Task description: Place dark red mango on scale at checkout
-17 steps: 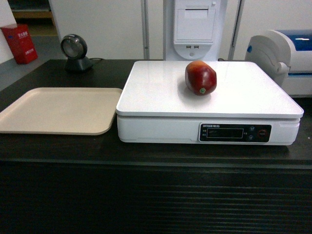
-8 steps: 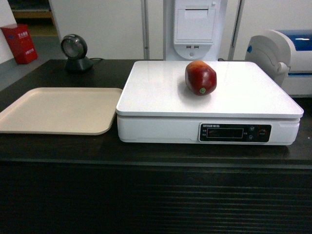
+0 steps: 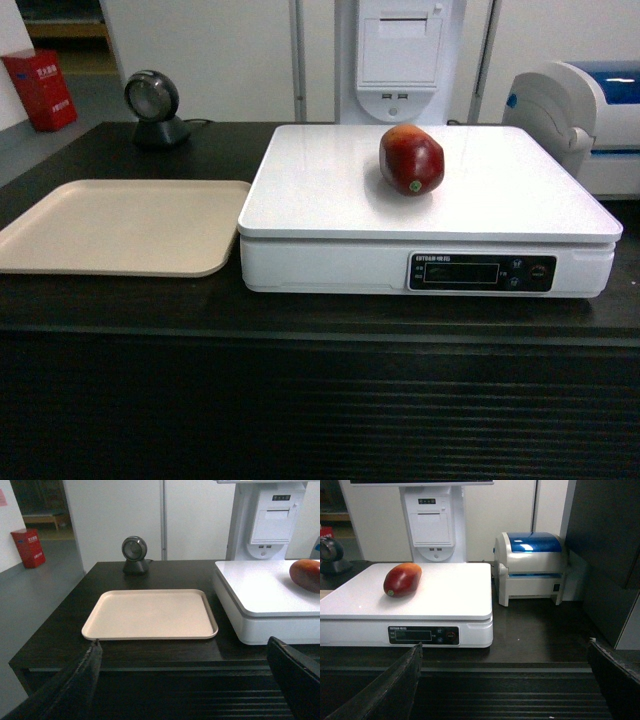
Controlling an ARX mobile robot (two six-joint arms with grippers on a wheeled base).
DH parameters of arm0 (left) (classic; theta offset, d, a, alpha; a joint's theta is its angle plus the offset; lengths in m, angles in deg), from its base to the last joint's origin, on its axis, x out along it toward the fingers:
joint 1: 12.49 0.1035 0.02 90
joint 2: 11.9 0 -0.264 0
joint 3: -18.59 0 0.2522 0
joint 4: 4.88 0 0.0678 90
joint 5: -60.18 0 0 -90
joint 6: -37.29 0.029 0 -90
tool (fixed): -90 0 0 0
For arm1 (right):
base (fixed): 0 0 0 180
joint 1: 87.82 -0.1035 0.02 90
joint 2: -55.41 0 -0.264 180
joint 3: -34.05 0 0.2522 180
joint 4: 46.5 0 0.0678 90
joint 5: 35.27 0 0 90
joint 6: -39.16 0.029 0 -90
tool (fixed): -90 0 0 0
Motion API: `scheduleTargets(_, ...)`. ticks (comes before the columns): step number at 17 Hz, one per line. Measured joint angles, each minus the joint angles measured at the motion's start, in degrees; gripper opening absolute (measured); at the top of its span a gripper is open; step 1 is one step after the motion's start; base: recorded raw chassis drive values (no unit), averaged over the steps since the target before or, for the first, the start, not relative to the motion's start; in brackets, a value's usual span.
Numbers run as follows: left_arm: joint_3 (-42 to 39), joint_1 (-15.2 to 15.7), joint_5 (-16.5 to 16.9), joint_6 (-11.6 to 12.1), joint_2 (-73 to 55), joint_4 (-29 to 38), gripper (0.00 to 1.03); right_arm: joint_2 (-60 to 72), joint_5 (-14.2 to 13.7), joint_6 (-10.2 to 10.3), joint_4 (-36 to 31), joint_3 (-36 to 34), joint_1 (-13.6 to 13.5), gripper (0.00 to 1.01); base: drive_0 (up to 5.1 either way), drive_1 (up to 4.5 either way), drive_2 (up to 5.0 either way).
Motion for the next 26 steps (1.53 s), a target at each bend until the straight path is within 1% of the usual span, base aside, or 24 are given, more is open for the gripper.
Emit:
scheduleTargets(1,0.0,0.0,0.0,0.0,0.0,0.0,0.99,0.0,0.0,0.0,0.0,0.0,0.0,0.98,0.0,0.0,0.0)
scheduleTargets(2,0.0,0.0,0.0,0.0,0.0,0.0,0.98,0.0,0.0,0.0,0.0,0.0,0.0,0.98,0.0,0.0,0.0)
scheduleTargets(26,0.0,0.0,-0.1,0.0,0.0,0.1,0.98,0.0,0.0,0.0,0.0,0.0,0.0,0.98,0.0,0.0,0.0)
